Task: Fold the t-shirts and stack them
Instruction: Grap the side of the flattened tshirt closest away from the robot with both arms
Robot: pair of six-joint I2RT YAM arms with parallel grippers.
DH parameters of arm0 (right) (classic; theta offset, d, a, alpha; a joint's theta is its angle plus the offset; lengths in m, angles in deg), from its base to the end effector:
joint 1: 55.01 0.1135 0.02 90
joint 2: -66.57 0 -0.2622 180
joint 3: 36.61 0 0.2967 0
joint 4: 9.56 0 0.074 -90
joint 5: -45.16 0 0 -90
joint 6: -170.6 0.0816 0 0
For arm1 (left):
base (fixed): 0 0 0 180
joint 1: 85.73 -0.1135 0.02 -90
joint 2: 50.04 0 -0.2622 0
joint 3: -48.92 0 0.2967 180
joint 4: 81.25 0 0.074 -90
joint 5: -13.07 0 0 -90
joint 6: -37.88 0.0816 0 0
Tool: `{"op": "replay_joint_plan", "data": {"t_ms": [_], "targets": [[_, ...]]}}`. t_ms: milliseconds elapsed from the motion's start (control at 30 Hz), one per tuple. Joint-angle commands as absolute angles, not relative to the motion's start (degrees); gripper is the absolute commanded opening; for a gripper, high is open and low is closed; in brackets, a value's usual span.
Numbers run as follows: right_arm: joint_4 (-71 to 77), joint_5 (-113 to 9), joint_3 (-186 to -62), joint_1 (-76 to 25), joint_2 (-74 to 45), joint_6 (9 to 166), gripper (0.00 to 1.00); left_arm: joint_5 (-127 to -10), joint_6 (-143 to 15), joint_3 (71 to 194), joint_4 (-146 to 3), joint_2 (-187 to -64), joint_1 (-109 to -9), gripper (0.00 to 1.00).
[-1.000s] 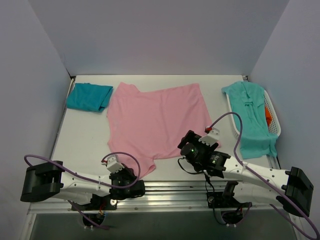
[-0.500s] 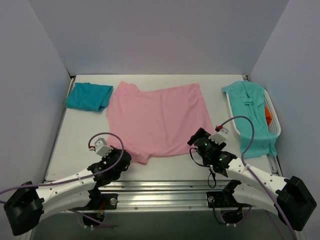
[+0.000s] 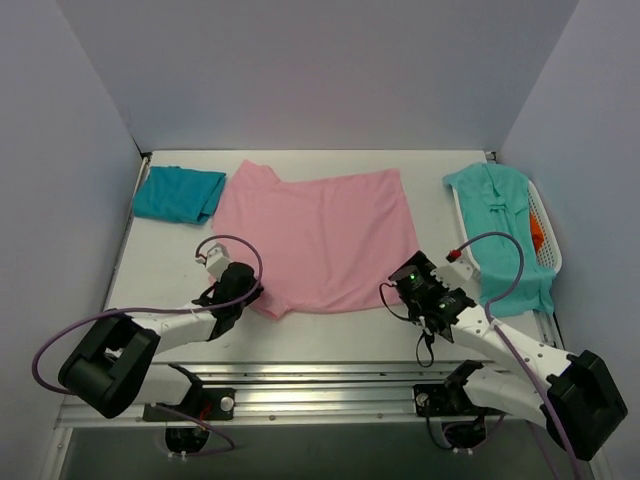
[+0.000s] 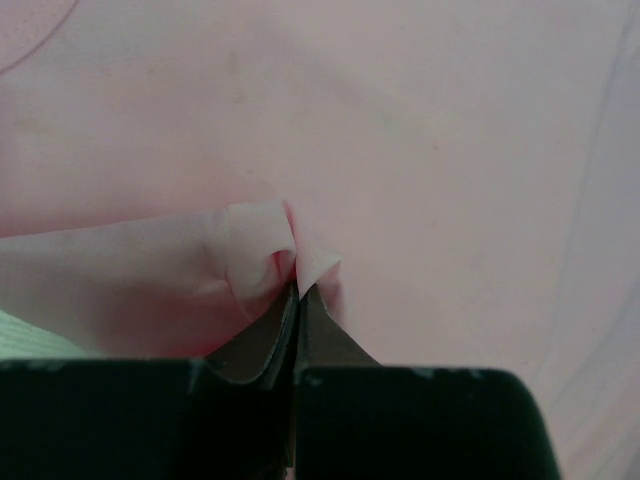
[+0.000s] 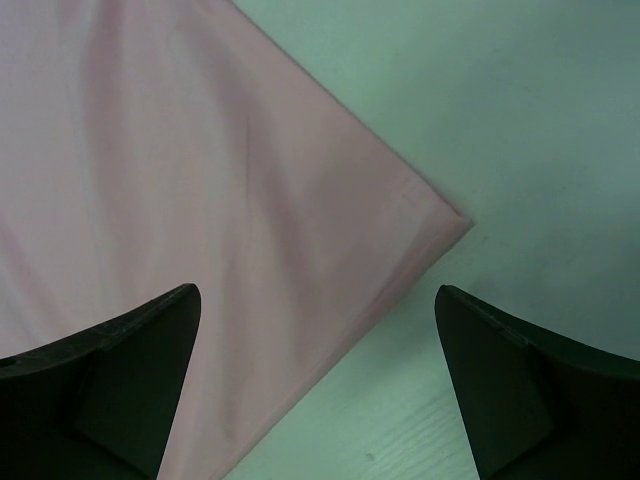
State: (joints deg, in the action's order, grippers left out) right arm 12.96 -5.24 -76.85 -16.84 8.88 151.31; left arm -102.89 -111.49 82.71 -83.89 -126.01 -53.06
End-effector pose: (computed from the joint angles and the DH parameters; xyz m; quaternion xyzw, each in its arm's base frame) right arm 0.2427 0.1246 0.1582 0.3764 0.7783 0.1451 0.4811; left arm 0.2634 -0.1264 0.0748 -0.2967 0.8356 -0.1578 0.4346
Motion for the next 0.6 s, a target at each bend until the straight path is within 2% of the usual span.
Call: {"op": "replay_joint_plan", "data": {"t_ms": [0, 233, 567], "targets": [[10.0, -9.1, -73.4, -19.8, 6.3, 152.5, 0.99, -97.4, -108.9, 83.9, -93.3, -127.5, -54.9, 0.02], [3.3, -15.0, -71.7, -23.7, 0.0, 150.5, 0.97, -97.1, -107.8, 83.1, -93.0, -126.1, -57.0, 0.02], [0.4, -14.6, -72.2, -26.4, -2.4, 148.5, 0.93, -96.5, -107.4, 82.1, -92.1, -124.8, -58.7, 0.02]]}}
